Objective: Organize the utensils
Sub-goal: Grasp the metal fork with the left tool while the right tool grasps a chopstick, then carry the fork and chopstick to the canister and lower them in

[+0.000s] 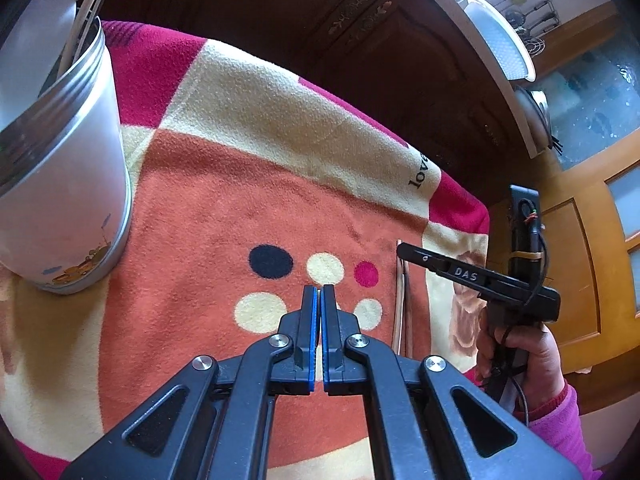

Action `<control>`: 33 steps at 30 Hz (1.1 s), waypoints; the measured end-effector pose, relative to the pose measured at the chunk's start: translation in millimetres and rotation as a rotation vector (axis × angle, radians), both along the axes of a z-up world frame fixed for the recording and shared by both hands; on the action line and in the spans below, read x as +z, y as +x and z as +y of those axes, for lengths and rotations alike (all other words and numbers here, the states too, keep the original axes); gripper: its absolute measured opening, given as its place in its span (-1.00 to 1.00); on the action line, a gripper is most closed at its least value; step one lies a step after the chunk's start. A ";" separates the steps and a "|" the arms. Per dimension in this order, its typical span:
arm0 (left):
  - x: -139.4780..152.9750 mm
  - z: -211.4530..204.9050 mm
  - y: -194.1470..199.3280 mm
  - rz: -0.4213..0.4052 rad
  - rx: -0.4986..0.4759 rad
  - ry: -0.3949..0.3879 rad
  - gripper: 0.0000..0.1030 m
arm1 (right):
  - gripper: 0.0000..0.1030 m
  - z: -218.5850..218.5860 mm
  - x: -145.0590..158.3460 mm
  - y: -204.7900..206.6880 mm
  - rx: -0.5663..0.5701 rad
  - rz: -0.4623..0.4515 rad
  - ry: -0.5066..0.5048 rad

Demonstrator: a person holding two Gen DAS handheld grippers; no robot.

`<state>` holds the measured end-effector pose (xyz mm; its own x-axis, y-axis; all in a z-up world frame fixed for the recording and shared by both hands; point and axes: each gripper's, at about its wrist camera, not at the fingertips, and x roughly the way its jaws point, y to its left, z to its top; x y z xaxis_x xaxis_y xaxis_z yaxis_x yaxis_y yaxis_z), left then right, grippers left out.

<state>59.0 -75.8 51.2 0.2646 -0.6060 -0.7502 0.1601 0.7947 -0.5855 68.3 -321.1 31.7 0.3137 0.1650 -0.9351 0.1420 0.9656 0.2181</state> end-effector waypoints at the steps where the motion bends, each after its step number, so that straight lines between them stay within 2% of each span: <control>1: -0.1 -0.5 -0.4 0.000 -0.001 -0.001 -0.46 | -0.87 -0.9 -1.7 0.3 -0.003 0.010 -0.013; 6: -0.1 0.1 -1.0 0.000 -0.005 -0.002 -0.46 | -0.87 -2.3 -3.2 -1.1 -0.040 0.019 -0.041; 11: -0.4 1.4 0.2 0.003 0.005 -0.012 -0.46 | -0.85 -3.4 -11.4 2.0 -0.030 0.044 -0.052; 15: 2.3 3.1 -1.9 0.001 0.008 -0.015 -0.46 | -0.84 6.2 -13.3 6.5 -0.021 0.010 -0.056; 18: 11.0 7.3 -5.6 -0.013 0.013 -0.026 -0.46 | -0.86 11.4 -4.6 0.1 -0.009 -0.039 -0.007; 27: 66.5 33.4 -17.1 -0.130 0.040 -0.069 -0.46 | -0.90 35.6 77.6 -28.2 0.079 -0.266 0.091; 33: 115.1 66.8 -16.4 -0.251 0.089 -0.100 -0.46 | -0.90 84.3 139.8 -24.1 0.140 -0.431 0.136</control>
<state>42.6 -9.0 166.4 0.4899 -0.6397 -0.5923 0.2426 0.7526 -0.6121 44.2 -236.8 171.5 0.6342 0.3458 -0.6915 -0.1191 0.9274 0.3546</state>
